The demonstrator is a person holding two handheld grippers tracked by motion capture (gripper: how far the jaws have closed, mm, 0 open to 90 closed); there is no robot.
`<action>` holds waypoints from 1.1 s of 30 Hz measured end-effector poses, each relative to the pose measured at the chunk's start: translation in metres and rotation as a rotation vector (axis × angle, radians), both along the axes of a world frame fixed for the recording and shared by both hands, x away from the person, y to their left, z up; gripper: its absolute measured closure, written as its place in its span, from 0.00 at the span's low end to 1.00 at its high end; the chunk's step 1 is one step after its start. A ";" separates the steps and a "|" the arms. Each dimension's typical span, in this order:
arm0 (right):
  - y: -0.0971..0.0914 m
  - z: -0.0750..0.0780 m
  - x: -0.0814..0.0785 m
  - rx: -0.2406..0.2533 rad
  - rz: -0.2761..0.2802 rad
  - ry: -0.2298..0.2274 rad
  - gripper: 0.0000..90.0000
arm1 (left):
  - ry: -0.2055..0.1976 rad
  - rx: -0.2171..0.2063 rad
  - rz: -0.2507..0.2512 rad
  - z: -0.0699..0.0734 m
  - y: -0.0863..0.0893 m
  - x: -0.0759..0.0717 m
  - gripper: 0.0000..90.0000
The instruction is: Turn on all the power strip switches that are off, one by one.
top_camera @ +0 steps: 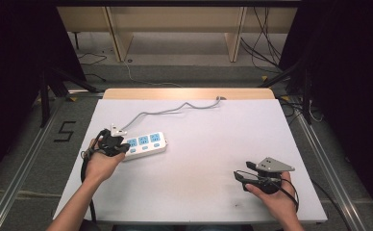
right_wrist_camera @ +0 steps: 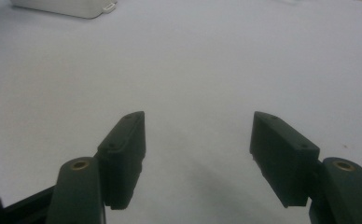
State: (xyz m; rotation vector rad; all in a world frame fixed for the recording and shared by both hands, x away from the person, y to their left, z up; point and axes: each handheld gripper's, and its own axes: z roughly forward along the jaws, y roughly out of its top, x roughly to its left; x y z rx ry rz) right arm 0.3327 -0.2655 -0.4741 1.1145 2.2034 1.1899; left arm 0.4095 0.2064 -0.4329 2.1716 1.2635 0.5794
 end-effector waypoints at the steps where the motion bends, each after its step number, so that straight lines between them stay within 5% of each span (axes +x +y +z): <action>1: 0.000 0.000 0.000 0.000 0.000 0.001 0.41 | 0.005 0.000 -0.002 0.000 0.000 0.001 1.00; 33: -0.001 0.000 0.000 -0.002 0.001 -0.001 0.41 | 0.105 0.010 -0.001 -0.011 -0.010 0.024 1.00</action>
